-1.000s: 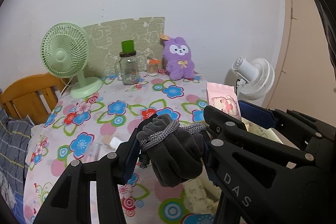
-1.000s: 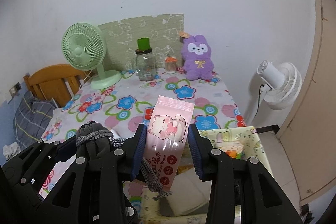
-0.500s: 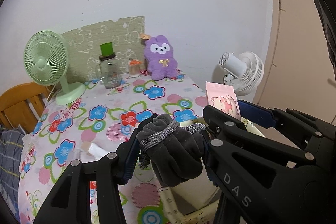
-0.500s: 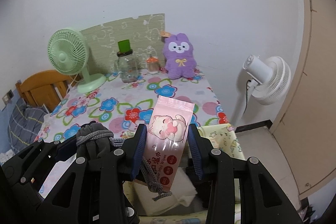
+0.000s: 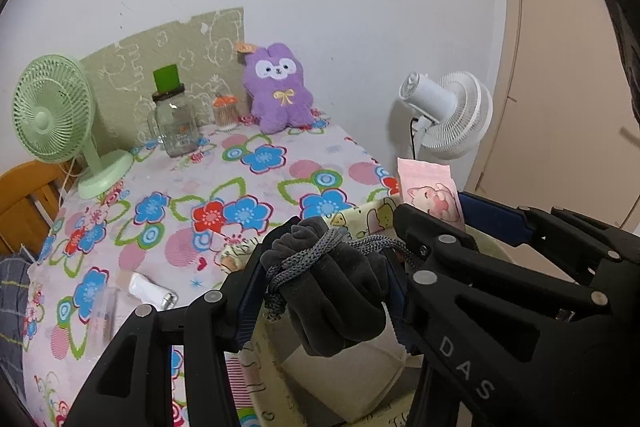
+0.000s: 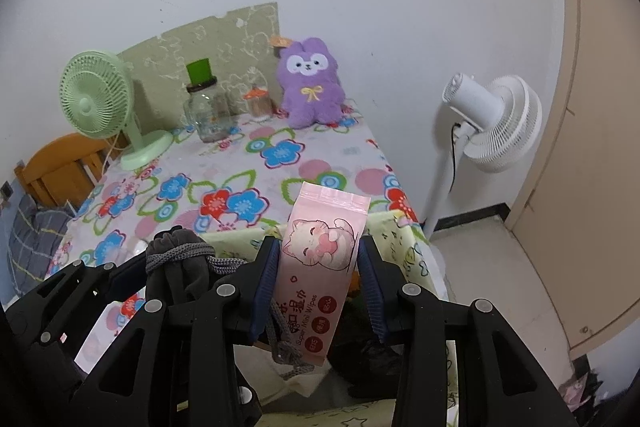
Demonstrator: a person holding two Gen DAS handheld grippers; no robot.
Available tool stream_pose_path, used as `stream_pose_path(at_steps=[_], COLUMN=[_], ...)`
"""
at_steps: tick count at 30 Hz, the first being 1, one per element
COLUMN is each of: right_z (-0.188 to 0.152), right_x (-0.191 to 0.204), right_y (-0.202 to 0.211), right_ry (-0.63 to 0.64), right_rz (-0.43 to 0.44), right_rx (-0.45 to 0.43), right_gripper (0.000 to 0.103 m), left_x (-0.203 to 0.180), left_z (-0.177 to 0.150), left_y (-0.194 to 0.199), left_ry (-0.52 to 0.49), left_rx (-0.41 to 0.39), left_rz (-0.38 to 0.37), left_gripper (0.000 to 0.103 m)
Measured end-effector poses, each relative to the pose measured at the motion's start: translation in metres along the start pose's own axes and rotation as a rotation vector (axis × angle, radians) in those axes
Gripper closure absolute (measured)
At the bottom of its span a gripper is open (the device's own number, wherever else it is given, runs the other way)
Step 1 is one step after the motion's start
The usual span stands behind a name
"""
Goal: Organize soft objects
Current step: 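Lower the pouch and tissue pack into the box and open both grippers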
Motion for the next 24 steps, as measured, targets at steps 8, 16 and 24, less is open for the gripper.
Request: stream_pose_path(at_steps=[8, 16, 24], right_z=[-0.013, -0.017, -0.017], right_x=[-0.005, -0.005, -0.002], right_y=[-0.014, -0.023, -0.024], right_ry=[-0.012, -0.026, -0.034], right_rz=[0.013, 0.029, 0.048], right_rx=[0.042, 0.067, 0.076], right_gripper=[0.06, 0.06, 0.059], left_x=[0.001, 0.002, 0.004], left_z=[-0.008, -0.011, -0.011], left_y=[-0.019, -0.026, -0.024], left_ry=[0.002, 0.0, 0.007], left_rx=[0.054, 0.085, 0.093], left_rz=[0.011, 0.02, 0.013], left_gripper=[0.036, 0.032, 0.029])
Point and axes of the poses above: each gripper's, at about its wrist camera, not at the fingertips, and y roughly against the way its jaws point, x to its left, z to its top, the point moved 7 cm from there along -y, roughly the way its jaws point, and after that the axes turned 13 degrees about y, right-handed, at the moved point
